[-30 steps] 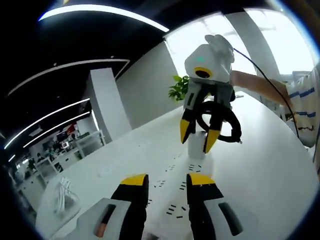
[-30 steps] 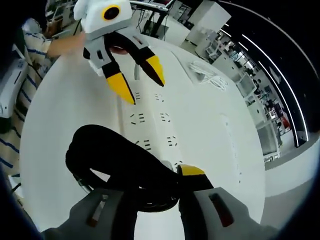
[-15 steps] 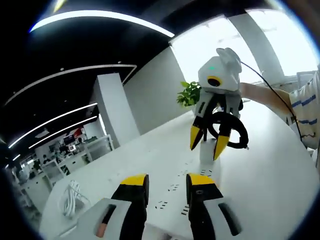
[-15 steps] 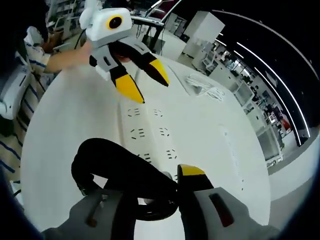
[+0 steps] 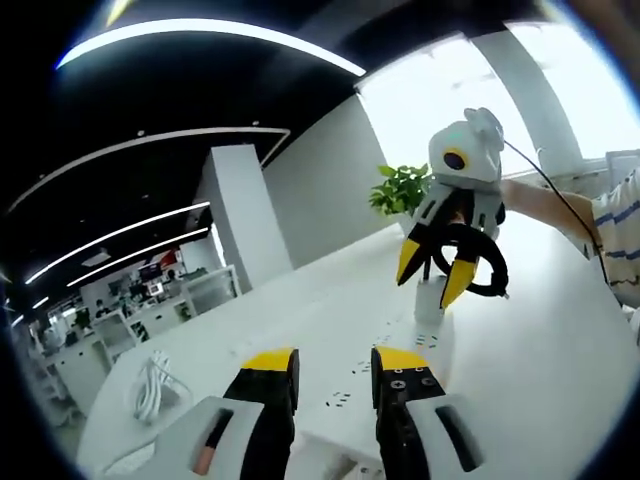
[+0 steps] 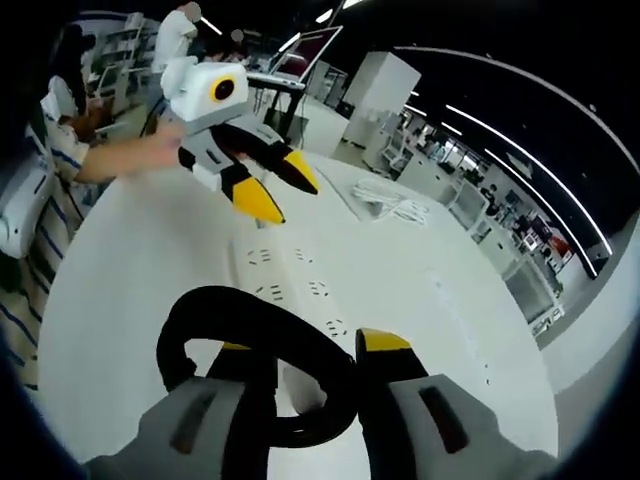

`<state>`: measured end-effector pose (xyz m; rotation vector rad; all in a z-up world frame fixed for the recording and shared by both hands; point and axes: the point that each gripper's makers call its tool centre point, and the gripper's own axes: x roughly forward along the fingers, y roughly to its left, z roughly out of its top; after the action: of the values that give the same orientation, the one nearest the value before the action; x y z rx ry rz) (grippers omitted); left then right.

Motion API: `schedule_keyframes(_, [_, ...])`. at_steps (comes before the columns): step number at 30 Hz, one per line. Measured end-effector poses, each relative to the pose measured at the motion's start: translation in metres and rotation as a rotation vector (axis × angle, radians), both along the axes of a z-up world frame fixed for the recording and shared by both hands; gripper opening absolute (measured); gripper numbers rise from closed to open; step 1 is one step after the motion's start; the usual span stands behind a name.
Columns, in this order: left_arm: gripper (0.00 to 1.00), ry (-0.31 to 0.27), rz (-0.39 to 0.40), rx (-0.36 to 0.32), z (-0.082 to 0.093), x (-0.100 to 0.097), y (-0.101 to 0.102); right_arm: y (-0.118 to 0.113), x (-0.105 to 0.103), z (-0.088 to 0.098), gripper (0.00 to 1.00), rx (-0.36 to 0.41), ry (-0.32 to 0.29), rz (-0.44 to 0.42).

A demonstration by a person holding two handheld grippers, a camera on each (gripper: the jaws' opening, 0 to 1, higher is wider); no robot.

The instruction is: Straighten the power strip on the desk, plug the charger into it

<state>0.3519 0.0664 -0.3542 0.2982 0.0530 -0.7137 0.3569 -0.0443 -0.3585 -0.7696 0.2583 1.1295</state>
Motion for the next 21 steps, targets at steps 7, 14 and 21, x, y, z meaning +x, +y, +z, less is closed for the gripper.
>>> schedule_keyframes(7, [0.29,-0.009,0.004,-0.026,0.007,-0.002,0.002,0.002,0.0,0.005,0.3,0.09,0.005,-0.016])
schedule_keyframes(14, [0.29,-0.012,0.019,-0.017,0.008,-0.002,0.006,0.004,0.004,0.009,0.29,0.166,0.002,-0.042])
schedule_keyframes(21, [0.29,-0.015,0.025,-0.029,0.011,-0.003,0.008,0.001,0.001,0.021,0.27,0.247,0.001,-0.062])
